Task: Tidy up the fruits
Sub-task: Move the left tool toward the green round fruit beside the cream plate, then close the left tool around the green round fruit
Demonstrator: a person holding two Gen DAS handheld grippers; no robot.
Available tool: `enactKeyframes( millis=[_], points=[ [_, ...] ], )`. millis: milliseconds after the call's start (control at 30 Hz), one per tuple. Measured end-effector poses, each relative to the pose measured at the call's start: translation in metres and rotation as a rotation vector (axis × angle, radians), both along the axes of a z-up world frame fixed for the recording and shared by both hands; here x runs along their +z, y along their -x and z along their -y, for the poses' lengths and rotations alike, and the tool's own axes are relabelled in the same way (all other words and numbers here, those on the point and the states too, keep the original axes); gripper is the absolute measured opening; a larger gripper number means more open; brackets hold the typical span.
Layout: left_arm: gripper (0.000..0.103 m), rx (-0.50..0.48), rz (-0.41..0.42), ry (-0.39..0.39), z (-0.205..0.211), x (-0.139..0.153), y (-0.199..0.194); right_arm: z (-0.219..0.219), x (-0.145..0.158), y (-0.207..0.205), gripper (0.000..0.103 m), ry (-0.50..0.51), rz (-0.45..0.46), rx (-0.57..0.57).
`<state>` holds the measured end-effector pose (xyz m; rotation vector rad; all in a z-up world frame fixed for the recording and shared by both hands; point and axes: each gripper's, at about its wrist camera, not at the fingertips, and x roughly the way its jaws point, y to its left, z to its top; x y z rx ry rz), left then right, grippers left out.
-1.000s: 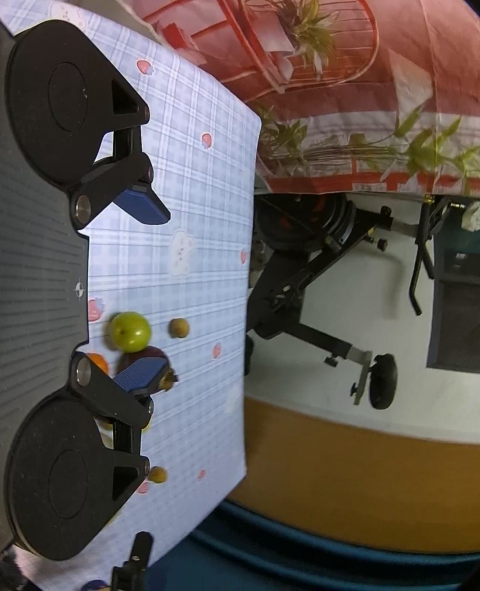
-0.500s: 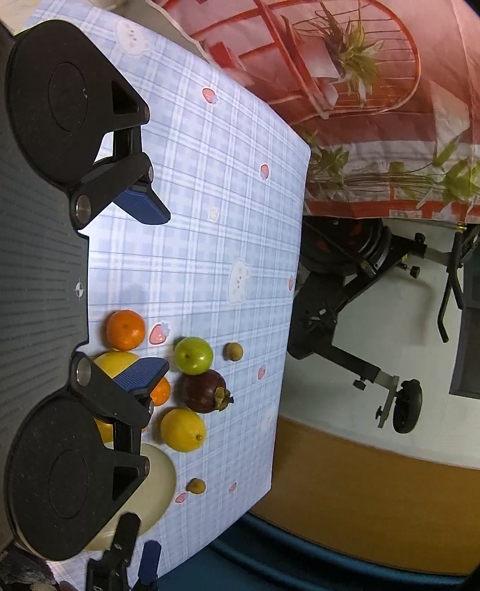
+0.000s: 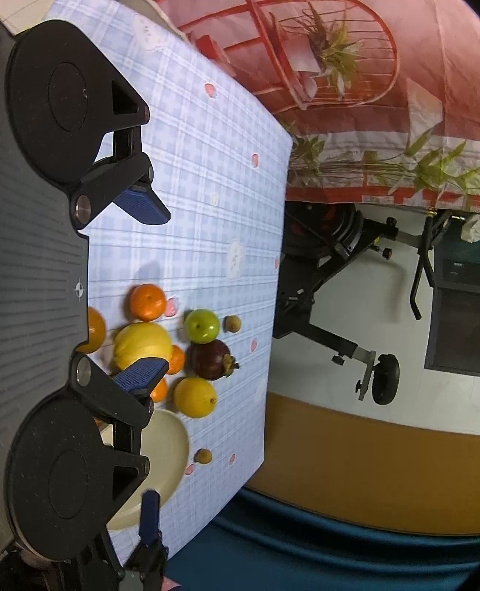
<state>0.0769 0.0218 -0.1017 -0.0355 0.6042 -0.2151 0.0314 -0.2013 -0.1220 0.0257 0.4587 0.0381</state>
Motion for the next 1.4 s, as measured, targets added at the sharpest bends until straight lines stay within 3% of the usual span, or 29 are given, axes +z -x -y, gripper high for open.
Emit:
enactKeyframes(
  millis=[133, 400, 700, 800, 867, 933, 1400],
  points=[
    [0.081, -0.024, -0.009, 0.015, 0.000, -0.006, 0.008, -0.009, -0.006, 0.001, 0.092, -0.007, -0.031, 0.055],
    [0.081, -0.050, -0.074, -0.025, 0.008, -0.017, 0.010, -0.030, -0.017, 0.003, 0.090, 0.083, -0.071, 0.144],
    [0.079, -0.159, -0.142, -0.003, 0.020, -0.033, 0.009, -0.024, -0.034, -0.002, 0.090, -0.002, -0.146, 0.195],
    [0.070, -0.187, -0.169, 0.019, 0.023, -0.038, 0.007, -0.027, -0.034, 0.000, 0.078, 0.019, -0.138, 0.213],
    [0.061, -0.205, -0.182, 0.037, 0.024, -0.042, 0.006, -0.029, -0.036, 0.000, 0.063, 0.022, -0.137, 0.235],
    [0.060, -0.228, -0.195, 0.049, 0.026, -0.044, 0.005, -0.031, -0.038, -0.001, 0.054, 0.017, -0.139, 0.270],
    [0.054, -0.364, -0.345, 0.135, 0.042, -0.072, -0.008, -0.031, -0.050, -0.007, 0.053, 0.011, -0.176, 0.303]
  ],
)
